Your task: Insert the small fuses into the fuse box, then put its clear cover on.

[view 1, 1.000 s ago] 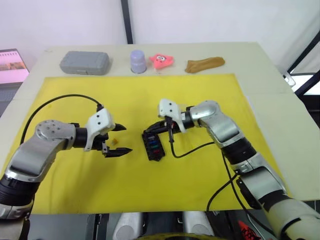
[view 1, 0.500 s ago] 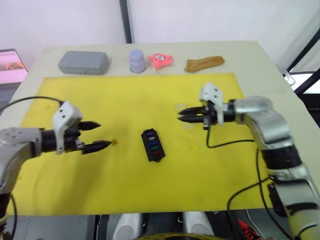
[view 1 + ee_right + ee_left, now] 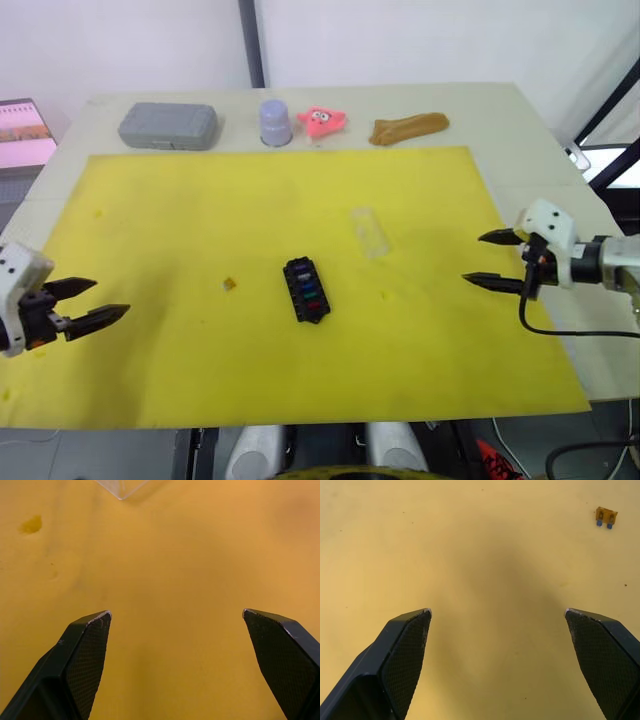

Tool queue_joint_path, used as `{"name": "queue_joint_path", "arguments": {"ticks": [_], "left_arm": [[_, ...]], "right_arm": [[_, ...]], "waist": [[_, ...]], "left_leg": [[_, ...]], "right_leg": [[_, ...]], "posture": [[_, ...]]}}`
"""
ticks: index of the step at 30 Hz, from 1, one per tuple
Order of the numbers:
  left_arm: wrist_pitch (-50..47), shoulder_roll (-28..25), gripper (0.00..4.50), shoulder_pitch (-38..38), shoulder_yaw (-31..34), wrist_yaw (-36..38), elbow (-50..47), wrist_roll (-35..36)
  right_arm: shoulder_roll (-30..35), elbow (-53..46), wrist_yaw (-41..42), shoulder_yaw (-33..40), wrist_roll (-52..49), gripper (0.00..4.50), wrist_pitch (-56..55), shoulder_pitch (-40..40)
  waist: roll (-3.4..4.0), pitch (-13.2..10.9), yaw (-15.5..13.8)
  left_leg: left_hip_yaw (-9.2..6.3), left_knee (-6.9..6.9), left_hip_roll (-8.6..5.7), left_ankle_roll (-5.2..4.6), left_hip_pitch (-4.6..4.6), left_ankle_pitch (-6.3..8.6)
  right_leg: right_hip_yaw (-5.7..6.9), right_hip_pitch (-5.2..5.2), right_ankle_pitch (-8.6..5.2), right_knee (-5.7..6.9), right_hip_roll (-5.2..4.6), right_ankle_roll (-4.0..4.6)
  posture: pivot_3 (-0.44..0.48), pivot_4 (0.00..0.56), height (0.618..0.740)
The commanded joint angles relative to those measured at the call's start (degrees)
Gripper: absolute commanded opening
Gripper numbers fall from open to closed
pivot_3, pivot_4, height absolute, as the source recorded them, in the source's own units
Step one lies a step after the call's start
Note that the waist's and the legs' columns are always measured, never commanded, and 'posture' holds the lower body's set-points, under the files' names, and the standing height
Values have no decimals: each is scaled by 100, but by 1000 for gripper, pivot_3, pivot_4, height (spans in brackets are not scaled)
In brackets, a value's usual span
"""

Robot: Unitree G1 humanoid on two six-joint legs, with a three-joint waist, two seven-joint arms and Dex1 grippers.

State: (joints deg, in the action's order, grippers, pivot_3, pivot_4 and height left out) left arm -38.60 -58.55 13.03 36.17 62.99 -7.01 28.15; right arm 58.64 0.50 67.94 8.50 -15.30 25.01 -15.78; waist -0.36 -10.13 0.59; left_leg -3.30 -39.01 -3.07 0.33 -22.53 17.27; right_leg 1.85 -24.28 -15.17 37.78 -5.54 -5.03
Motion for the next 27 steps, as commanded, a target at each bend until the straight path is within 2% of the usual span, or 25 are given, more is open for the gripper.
{"name": "queue_joint_path", "arguments": {"ticks": [1,6,13,20,23,25,26,27], "left_arm": [[17,-12,4500,-201,-67,-17,-170,132],[-422,48,4500,-859,-670,296,-115,692],[-1603,-150,4500,-2836,-2074,1362,1334,1274],[-2030,194,4500,-4693,-3736,2313,3118,691],[-1999,273,3659,-5094,-4322,2769,3502,402],[-2000,334,2559,-5321,-4550,2928,3786,263],[-2059,357,2156,-5425,-4636,2948,3918,274],[-2089,372,2156,-5497,-4729,2951,4009,315]], "right_arm": [[1,-152,-58,106,-128,4443,-58,-197],[-224,-628,-71,-212,-384,4443,273,-783],[-764,-1533,79,-1191,-550,4443,573,-1911],[-1230,-1911,331,-2057,-466,4443,544,-2760],[-1317,-2002,409,-2243,-438,4500,502,-2910],[-1355,-2038,462,-2323,-440,4500,474,-3000],[-1366,-2045,487,-2350,-432,4500,451,-3034],[-1381,-2034,508,-2374,-417,4500,430,-3072]], "waist": [[1,0,-2],[13,-8,-3],[14,-9,9],[7,-11,9],[4,-12,18],[4,-12,22],[4,-12,23],[4,-12,26]], "left_leg": [[0,0,0,0,0,0],[0,0,0,0,0,1],[-1,3,0,0,-4,0],[1,-9,-8,6,-11,-4],[3,-14,-8,7,-16,-5],[4,-16,-8,16,-21,-11],[4,-16,-8,18,-21,-12],[3,-16,-7,18,-21,-12]], "right_leg": [[0,0,0,-1,0,0],[0,3,1,-5,-1,-1],[2,-4,2,-5,5,-3],[4,-10,2,9,15,-5],[4,-15,2,15,25,-5],[3,-20,2,17,25,-6],[3,-21,2,17,26,-6],[3,-22,2,19,27,-5]], "posture": [[0,150,731],[0,150,731],[0,150,731],[0,150,731],[0,150,731],[0,150,731],[0,150,731],[0,150,731]]}}
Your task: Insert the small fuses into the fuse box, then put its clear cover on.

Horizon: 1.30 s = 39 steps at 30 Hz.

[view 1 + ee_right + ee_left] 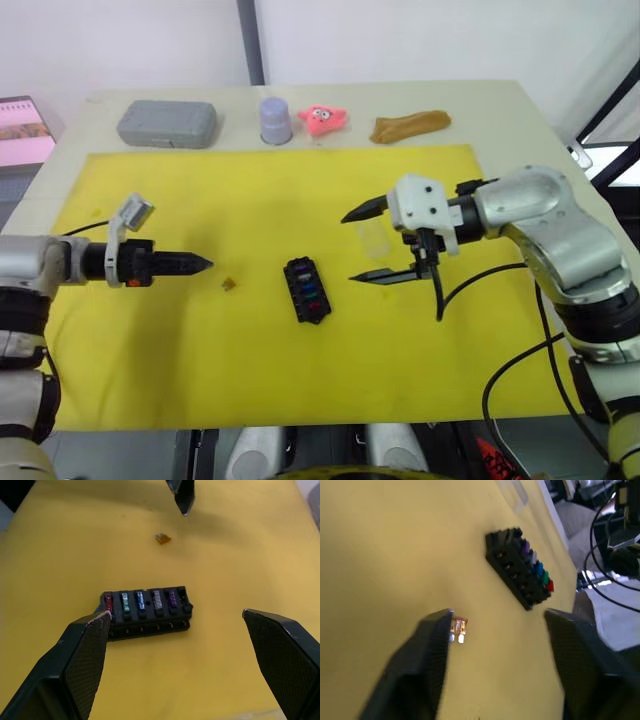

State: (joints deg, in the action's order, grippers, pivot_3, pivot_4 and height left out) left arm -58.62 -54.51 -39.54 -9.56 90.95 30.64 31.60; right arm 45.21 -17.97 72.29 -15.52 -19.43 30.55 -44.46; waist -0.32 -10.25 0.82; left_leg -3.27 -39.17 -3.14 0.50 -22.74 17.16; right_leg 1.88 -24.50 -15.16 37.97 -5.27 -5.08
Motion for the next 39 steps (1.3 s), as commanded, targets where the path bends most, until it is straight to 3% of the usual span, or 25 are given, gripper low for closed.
{"name": "queue_joint_path", "arguments": {"ticks": [1,11,25,39], "left_arm": [[-78,-33,2156,-285,-257,155,300,7],[299,-11,2156,-141,-934,155,534,120],[723,437,2156,-445,-950,155,1381,-124],[665,631,2156,-538,-1119,155,1166,74]], "right_arm": [[-53,-167,87,13,9,4500,-138,-237],[-70,-105,124,-6,57,4500,-165,-324],[-71,-141,140,-10,51,4500,-89,-383],[-49,-247,105,14,39,4500,49,-383]], "waist": [[0,0,8],[0,0,0],[0,0,-23],[0,0,-36]], "left_leg": [[0,0,1,-2,0,1],[-2,-1,2,-1,-1,0],[-2,-2,0,-11,0,5],[-4,-3,-5,-14,0,1]], "right_leg": [[0,-1,0,0,2,0],[-2,-2,0,1,-11,0],[-1,-1,0,4,-3,-1],[0,2,0,5,-7,-1]], "posture": [[0,150,731],[0,150,731],[0,150,731],[0,150,731]]}}
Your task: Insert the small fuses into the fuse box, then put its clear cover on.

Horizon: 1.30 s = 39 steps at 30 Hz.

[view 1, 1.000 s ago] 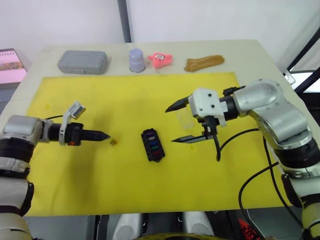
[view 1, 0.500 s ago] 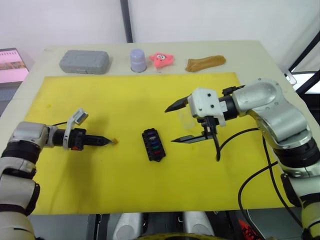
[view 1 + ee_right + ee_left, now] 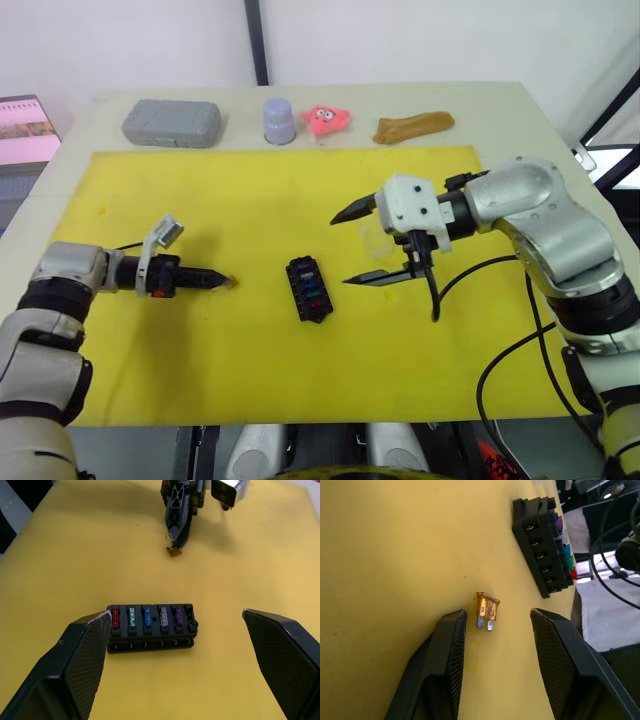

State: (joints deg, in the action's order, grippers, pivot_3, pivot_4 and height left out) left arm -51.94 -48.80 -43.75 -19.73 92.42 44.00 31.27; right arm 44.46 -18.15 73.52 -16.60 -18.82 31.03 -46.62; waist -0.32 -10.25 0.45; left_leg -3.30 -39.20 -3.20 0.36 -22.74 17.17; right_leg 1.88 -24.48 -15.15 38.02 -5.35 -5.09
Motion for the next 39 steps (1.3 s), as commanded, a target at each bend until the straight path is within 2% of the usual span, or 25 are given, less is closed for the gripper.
{"name": "queue_joint_path", "arguments": {"ticks": [1,10,12,24,27,28,29,39], "left_arm": [[-19,59,2156,-115,-105,8,-192,129],[33,-40,2156,-48,-267,8,-317,197],[102,-67,1609,-16,-289,8,-284,140],[258,-175,1609,117,-216,8,-167,52],[271,-186,740,142,-212,8,-179,42],[276,-192,239,153,-212,8,-190,40],[293,-197,49,167,-215,8,-199,27],[415,-215,49,267,-188,8,-243,-92]], "right_arm": [[27,-238,-23,124,-23,4500,9,-164],[-3,-251,-70,101,8,4500,52,-177],[-7,-259,-78,94,10,4500,55,-176],[-66,-221,-96,52,49,4500,-2,-181],[-82,-210,-85,54,59,4500,-11,-181],[-85,-208,-82,54,63,4500,-15,-181],[-88,-206,-78,56,63,4500,-18,-180],[-100,-208,-88,57,77,4500,-19,-166]], "waist": [[0,0,2],[0,0,17],[0,0,18],[0,0,36],[0,0,43],[0,0,43],[0,0,40],[0,0,42]], "left_leg": [[0,0,0,0,0,0],[0,0,0,2,0,-1],[0,0,0,3,0,-1],[0,0,2,2,1,-1],[0,0,3,2,0,-1],[0,0,3,2,0,-1],[0,1,3,2,0,-1],[0,1,4,1,1,-1]], "right_leg": [[0,0,0,0,0,0],[0,0,0,0,-1,0],[0,0,0,0,-1,0],[0,-2,0,0,2,0],[0,-2,0,0,2,0],[-1,-3,0,0,2,0],[0,-3,0,0,3,0],[-1,-3,0,0,4,0]], "posture": [[0,150,731],[0,150,731],[0,150,731],[0,150,731],[0,150,731],[0,150,731],[0,150,731],[0,150,731]]}}
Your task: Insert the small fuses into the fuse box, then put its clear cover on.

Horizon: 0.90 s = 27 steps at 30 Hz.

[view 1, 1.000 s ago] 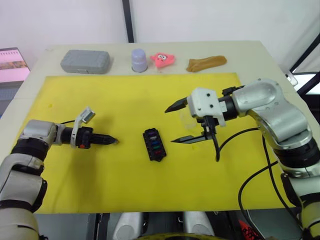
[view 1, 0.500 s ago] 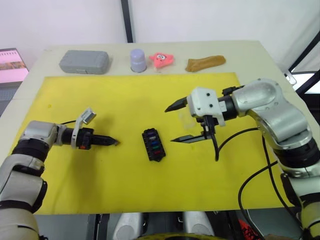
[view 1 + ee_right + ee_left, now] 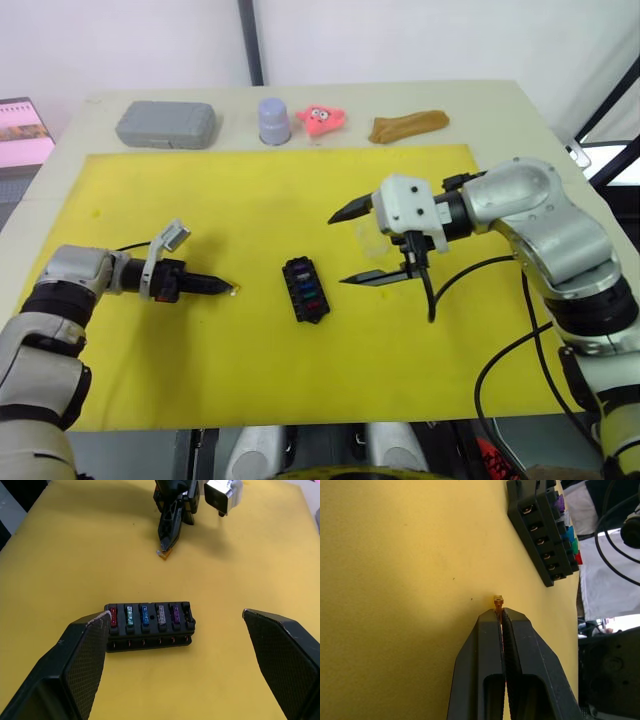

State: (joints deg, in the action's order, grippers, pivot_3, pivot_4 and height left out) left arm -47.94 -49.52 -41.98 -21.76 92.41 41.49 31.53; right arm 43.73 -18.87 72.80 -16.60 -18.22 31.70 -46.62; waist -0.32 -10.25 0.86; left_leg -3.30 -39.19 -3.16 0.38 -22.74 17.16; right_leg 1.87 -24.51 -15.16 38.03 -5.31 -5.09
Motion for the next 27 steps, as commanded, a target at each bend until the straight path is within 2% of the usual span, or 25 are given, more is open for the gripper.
{"name": "queue_joint_path", "arguments": {"ticks": [1,9,12,16,21,24,27], "left_arm": [[11,-138,49,90,39,9,15,-123],[15,-108,49,95,303,9,32,-226],[-113,-157,49,102,702,2,-299,-93],[-400,-235,49,208,1299,-126,-1250,220],[-617,-75,49,292,2329,-838,-3552,962],[-441,91,49,278,2437,-1200,-4343,986],[-285,200,49,224,2377,-1364,-4734,959]], "right_arm": [[-30,-138,-20,58,16,4500,-83,-164],[-63,-102,-43,54,19,4500,-74,-173],[-56,-91,-66,69,23,4500,-62,-122],[-97,-29,-122,154,-140,4500,194,-114],[-338,423,-300,526,-923,4500,1657,-643],[-481,632,-415,759,-1409,4500,2468,-1036],[-526,676,-494,808,-1667,4500,2893,-1246]], "waist": [[0,0,2],[0,0,12],[0,0,10],[-1,-1,4],[-1,-1,-19],[-1,-1,-16],[-1,-1,-2]], "left_leg": [[0,0,0,0,0,0],[0,0,2,-1,1,0],[0,0,4,0,0,0],[-1,0,4,2,-3,-1],[-2,-3,2,25,-13,-14],[-4,-4,2,29,-15,-16],[-4,0,2,31,-13,-17]], "right_leg": [[0,0,0,0,0,0],[0,0,0,0,3,0],[0,-1,0,1,5,0],[0,-3,0,0,-1,0],[-1,-5,0,-4,-19,0],[-1,-6,1,-5,-22,1],[-1,-7,1,-5,-20,1]], "posture": [[0,150,731],[0,150,731],[0,150,731],[0,150,731],[0,150,731],[0,150,731],[0,150,731]]}}
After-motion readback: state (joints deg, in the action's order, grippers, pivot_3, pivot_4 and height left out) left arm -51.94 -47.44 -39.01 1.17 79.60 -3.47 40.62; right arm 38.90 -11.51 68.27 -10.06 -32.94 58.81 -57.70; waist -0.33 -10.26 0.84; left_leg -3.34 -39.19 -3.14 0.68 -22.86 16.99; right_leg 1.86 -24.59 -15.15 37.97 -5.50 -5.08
